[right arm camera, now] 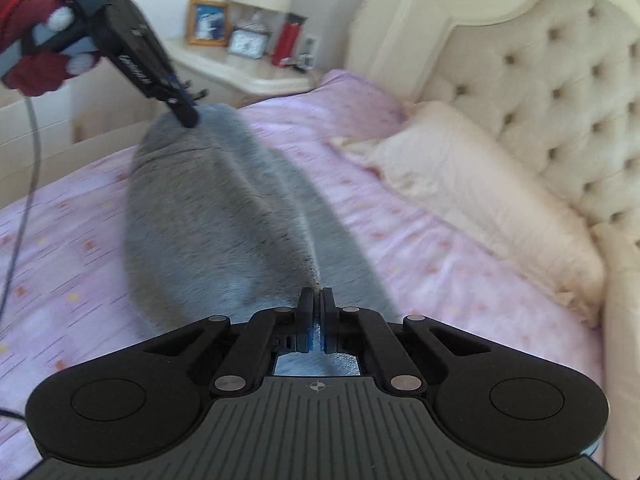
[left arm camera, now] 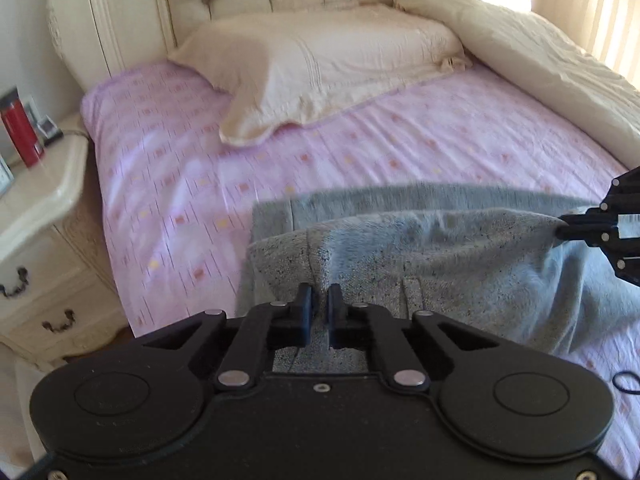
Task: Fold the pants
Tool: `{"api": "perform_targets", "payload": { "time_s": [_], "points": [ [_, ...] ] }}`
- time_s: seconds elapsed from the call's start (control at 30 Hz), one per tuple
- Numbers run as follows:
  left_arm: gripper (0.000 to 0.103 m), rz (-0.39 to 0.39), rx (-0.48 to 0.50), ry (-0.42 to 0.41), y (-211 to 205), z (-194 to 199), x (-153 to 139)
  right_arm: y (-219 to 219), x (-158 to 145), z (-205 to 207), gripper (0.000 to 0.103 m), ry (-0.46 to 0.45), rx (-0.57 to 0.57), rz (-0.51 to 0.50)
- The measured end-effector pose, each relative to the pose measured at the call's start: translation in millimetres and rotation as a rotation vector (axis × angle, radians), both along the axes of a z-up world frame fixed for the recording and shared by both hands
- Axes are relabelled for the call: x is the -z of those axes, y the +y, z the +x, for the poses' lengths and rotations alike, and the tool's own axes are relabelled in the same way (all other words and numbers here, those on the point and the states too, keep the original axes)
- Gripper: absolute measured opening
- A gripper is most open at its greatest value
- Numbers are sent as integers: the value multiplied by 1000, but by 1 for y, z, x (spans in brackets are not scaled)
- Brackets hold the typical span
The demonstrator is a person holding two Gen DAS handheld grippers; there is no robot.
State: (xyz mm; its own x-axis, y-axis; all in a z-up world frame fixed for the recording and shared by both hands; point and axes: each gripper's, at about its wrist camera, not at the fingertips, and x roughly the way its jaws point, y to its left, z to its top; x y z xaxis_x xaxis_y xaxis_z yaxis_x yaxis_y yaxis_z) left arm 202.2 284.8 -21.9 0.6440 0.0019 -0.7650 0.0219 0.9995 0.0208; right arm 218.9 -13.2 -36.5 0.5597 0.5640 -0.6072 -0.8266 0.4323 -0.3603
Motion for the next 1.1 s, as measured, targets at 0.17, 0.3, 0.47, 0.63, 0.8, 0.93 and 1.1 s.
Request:
{"api": "perform_targets", "payload": {
  "time_s": [0.17, 0.3, 0.47, 0.63, 0.8, 0.93, 1.1],
  "points": [
    [9, 54, 12, -61, -7, 40, -24, 12, -4, 42, 3, -40, 112, 20],
    [10, 107, -20, 27, -8, 86, -1, 24, 18, 72, 3, 16, 152, -2],
    [18, 197, -93, 200, -7, 122, 66, 38, 58, 87, 5, 109, 183, -94],
    [19, 222, -98, 219, -8, 121, 66, 27, 48, 89, 18, 152, 233, -19],
    [22, 198, -128, 136, -8, 106, 12, -20, 0, 81, 25, 148, 327, 182],
    [22, 133, -91, 77, -30, 87, -22, -72, -30, 51, 25, 157, 399, 332],
    [23, 123, 66, 88, -98, 62, -16, -127, -29, -11, 26, 183, 525, 423]
  ]
}}
